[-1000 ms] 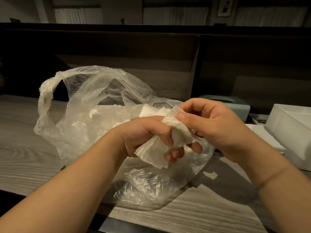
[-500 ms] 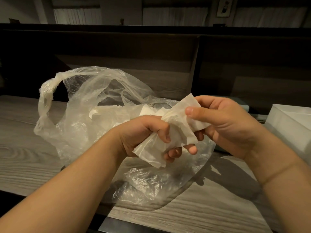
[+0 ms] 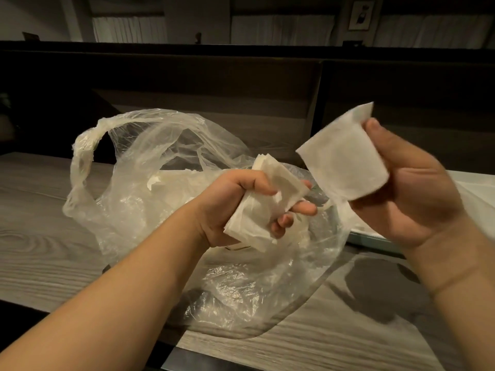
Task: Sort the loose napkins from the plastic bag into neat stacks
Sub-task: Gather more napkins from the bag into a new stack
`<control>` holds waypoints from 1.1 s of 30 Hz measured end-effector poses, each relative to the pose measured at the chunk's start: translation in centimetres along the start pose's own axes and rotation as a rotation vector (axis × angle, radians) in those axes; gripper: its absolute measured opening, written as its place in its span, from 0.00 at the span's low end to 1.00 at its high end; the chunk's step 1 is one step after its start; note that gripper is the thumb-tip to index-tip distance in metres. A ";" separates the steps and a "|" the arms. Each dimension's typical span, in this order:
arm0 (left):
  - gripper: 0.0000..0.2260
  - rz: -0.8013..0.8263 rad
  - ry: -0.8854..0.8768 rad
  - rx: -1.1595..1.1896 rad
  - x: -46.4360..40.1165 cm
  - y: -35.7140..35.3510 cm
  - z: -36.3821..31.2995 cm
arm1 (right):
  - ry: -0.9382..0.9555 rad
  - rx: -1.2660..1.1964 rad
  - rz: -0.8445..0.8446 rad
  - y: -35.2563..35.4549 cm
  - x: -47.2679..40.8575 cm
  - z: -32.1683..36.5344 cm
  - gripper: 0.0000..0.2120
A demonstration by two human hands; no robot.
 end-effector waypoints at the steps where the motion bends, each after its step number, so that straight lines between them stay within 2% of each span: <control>1: 0.17 -0.073 -0.028 0.007 -0.1 0.5 -0.3 | -0.016 0.021 0.065 -0.9 0.3 -0.1 0.12; 3: 0.18 -0.196 -0.057 0.010 -0.1 1.3 -0.6 | 0.009 0.196 0.060 -1.4 0.3 -0.5 0.07; 6: 0.24 -0.163 -0.051 -0.038 -0.1 0.6 -0.5 | 0.095 0.553 -0.113 -1.4 -0.3 -1.3 0.10; 8: 0.26 -0.190 -0.034 -0.127 0.1 1.0 -0.3 | 0.143 0.693 -0.183 -1.8 -0.4 -1.9 0.09; 11: 0.30 -0.196 0.019 -0.191 0.3 0.8 0.2 | 0.200 0.756 -0.281 -1.1 -0.5 -2.2 0.04; 13: 0.34 -0.115 0.031 -0.159 0.2 0.1 0.6 | 0.242 0.794 -0.332 -0.7 -0.6 -2.0 0.03; 18: 0.42 -0.026 0.077 -0.165 0.1 0.2 1.2 | 0.280 0.831 -0.354 -0.6 -0.7 -2.1 0.02; 20: 0.40 0.004 0.082 -0.170 0.2 -0.1 1.2 | 0.300 0.867 -0.361 -0.9 -0.5 -2.1 0.02; 24: 0.24 0.026 0.012 -0.202 0.0 -0.8 0.6 | 0.343 0.890 -0.345 -1.4 -0.3 -2.0 0.03; 26: 0.20 0.008 -0.013 -0.205 0.1 -0.7 0.4 | 0.371 0.901 -0.343 -1.4 -0.3 -2.0 0.02; 29: 0.17 -0.044 0.024 -0.193 0.3 -0.1 0.7 | 0.461 0.982 -0.389 -1.4 -0.1 -1.7 0.07; 31: 0.18 -0.034 0.054 -0.161 0.3 -0.2 0.8 | 0.523 1.020 -0.431 -1.4 0.1 -1.4 0.11; 33: 0.20 -0.019 0.026 -0.064 0.1 -0.4 0.4 | 0.538 0.949 -0.453 -1.0 0.3 -1.2 0.11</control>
Point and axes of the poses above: each hand's wrist, its own x-axis away from the middle knuckle, its own y-axis out of the back of the hand, z = x × y, the point moved 10 cm from there along -x, towards the middle knuckle, and after that the axes turned 15 degrees about -y, right-handed, at the moved point
